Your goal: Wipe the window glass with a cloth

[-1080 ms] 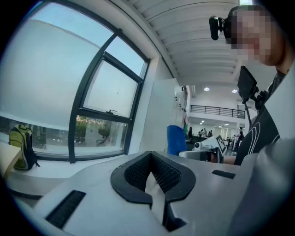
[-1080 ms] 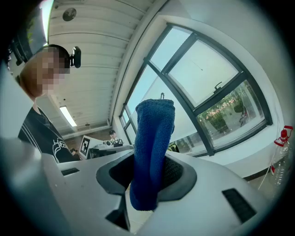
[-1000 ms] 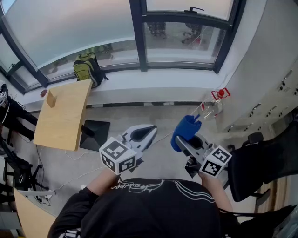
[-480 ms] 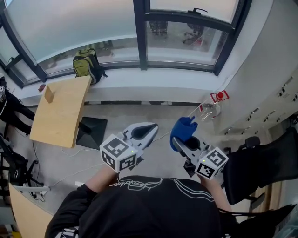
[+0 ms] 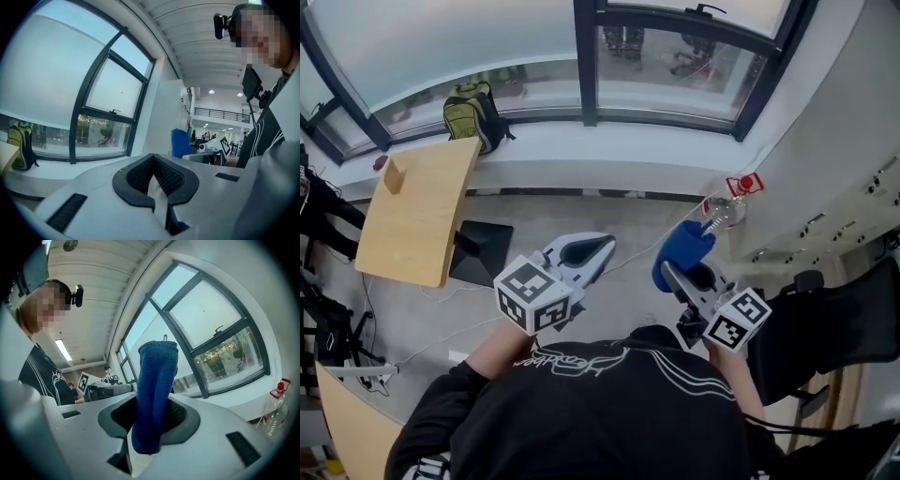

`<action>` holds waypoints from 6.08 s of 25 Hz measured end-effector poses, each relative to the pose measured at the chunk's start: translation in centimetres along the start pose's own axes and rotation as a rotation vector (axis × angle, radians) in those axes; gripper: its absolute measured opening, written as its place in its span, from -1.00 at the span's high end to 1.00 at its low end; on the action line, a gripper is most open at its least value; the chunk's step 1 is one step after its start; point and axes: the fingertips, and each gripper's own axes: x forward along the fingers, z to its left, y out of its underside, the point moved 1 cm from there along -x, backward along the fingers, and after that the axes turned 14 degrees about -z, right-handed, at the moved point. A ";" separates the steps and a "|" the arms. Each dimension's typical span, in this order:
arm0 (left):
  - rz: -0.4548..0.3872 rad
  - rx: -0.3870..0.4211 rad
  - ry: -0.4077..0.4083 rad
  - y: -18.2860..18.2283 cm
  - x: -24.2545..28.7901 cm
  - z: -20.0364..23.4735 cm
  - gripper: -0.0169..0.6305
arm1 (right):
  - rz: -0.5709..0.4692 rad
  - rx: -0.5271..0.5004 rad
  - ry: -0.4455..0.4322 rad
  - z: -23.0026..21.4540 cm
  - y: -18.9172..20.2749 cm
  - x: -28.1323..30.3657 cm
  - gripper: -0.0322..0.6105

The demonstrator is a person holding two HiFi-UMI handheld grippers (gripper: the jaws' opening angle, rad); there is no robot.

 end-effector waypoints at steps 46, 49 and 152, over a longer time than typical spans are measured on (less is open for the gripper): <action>-0.010 -0.053 -0.305 2.1 42.2 46.2 0.93 | 0.094 0.073 -0.121 -52.6 -4.5 36.2 0.52; 0.028 -0.064 -0.335 3.1 43.1 51.1 0.93 | 0.145 0.056 -0.157 -54.3 -2.2 41.3 0.52; 0.298 -0.166 -0.193 18.4 71.7 53.3 0.93 | -0.072 -0.540 0.727 -113.6 -20.9 30.3 0.52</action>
